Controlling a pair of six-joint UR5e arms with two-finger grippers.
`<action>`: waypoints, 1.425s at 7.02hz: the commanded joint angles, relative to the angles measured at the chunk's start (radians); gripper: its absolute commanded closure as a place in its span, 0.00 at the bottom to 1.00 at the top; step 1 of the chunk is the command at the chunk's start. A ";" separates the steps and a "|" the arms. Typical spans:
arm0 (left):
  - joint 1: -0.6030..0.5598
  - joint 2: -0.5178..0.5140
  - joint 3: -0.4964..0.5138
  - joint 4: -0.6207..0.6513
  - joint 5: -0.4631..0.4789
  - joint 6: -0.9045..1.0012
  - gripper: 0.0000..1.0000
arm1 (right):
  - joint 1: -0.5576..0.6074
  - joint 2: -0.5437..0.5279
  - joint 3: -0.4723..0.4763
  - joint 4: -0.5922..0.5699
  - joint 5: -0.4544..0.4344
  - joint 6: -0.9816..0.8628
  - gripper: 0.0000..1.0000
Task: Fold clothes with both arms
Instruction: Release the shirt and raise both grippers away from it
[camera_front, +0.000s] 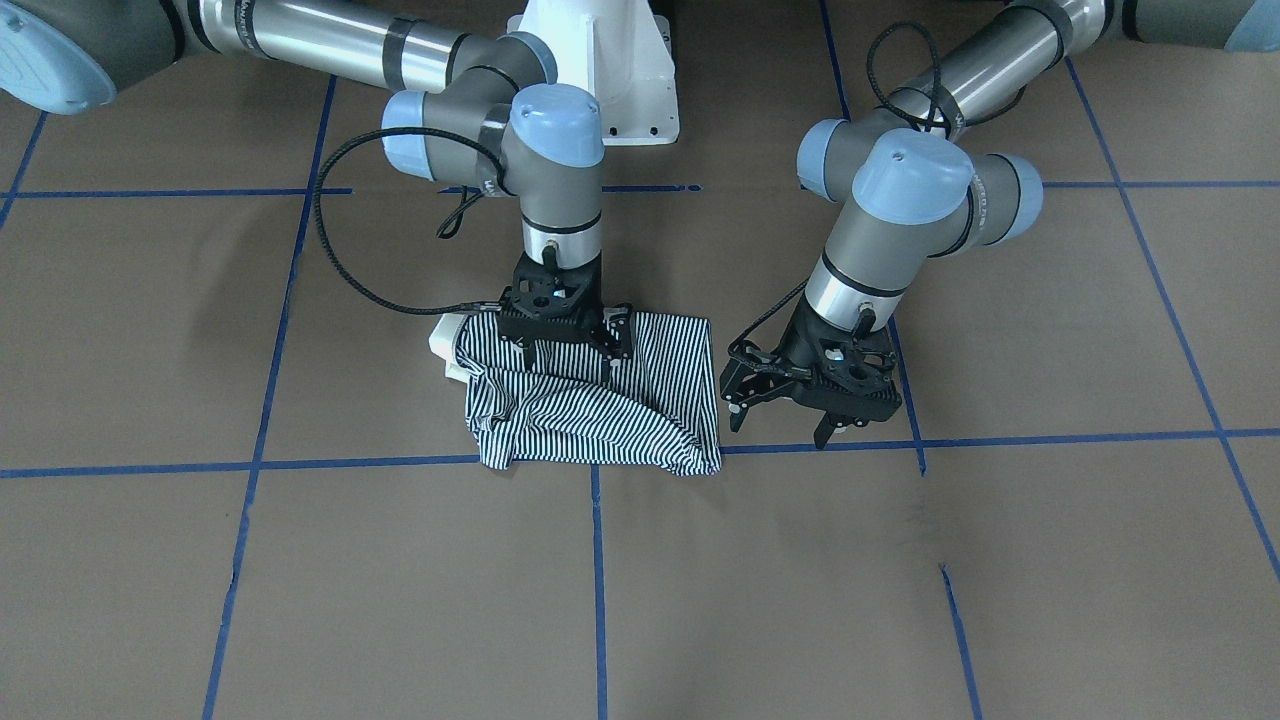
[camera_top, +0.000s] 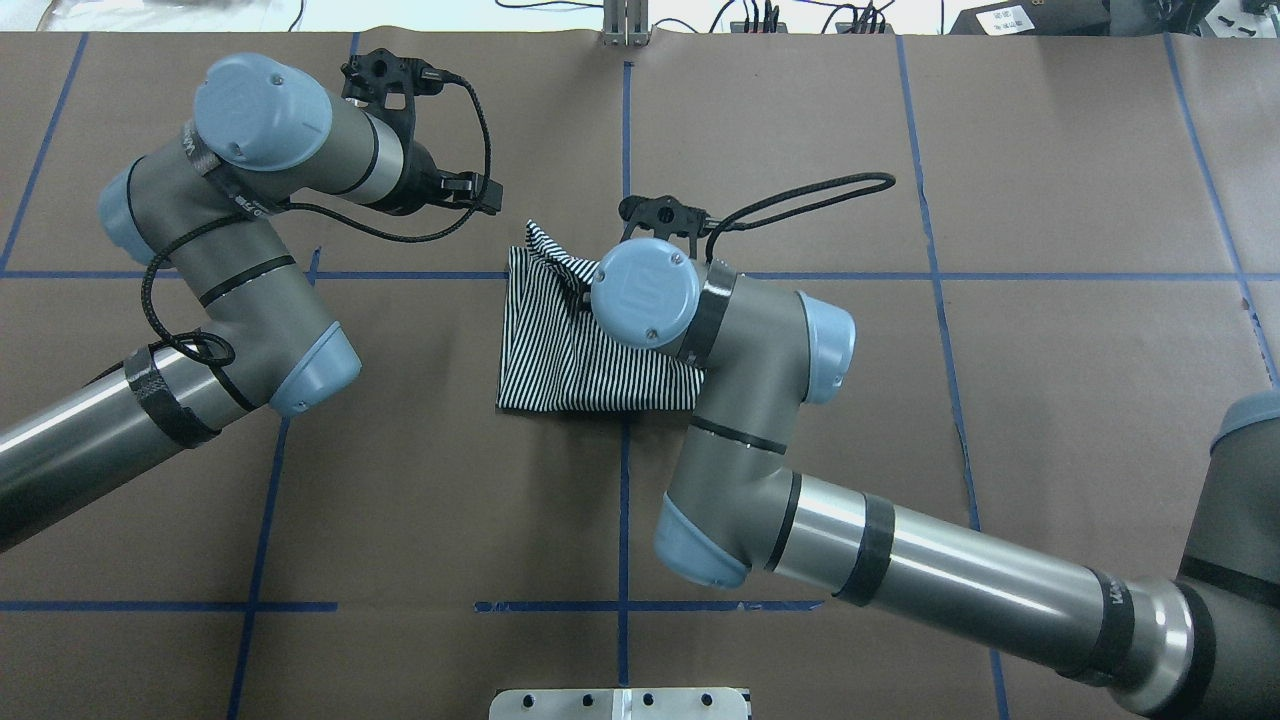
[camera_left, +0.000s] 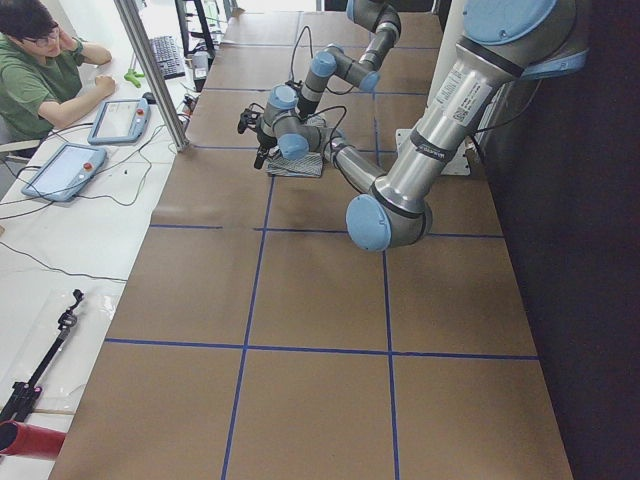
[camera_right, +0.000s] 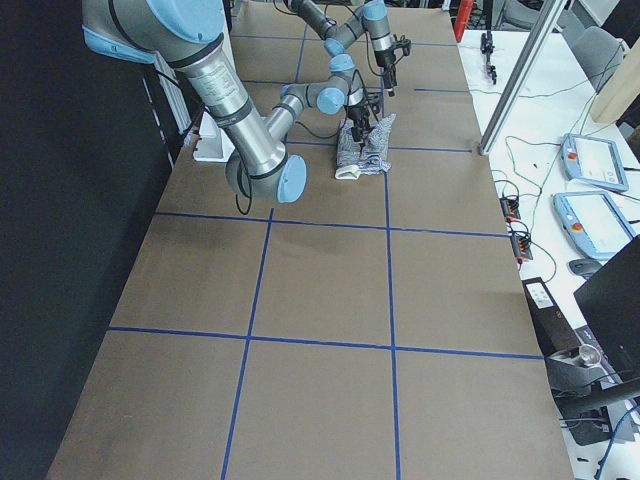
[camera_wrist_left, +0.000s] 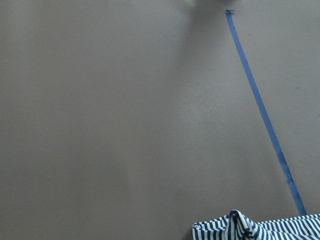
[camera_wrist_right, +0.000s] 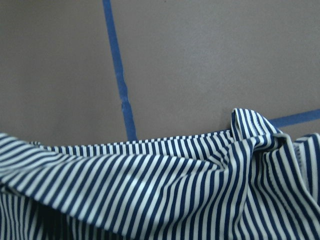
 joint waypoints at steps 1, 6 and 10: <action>-0.001 0.004 -0.002 -0.002 -0.002 -0.005 0.00 | -0.055 -0.001 -0.020 -0.035 -0.066 -0.030 0.00; 0.000 0.008 -0.024 0.001 -0.002 -0.028 0.00 | 0.104 0.022 -0.197 -0.021 -0.088 -0.201 0.00; 0.002 0.008 -0.032 0.001 -0.002 -0.051 0.00 | 0.230 0.040 -0.276 0.087 -0.008 -0.315 0.00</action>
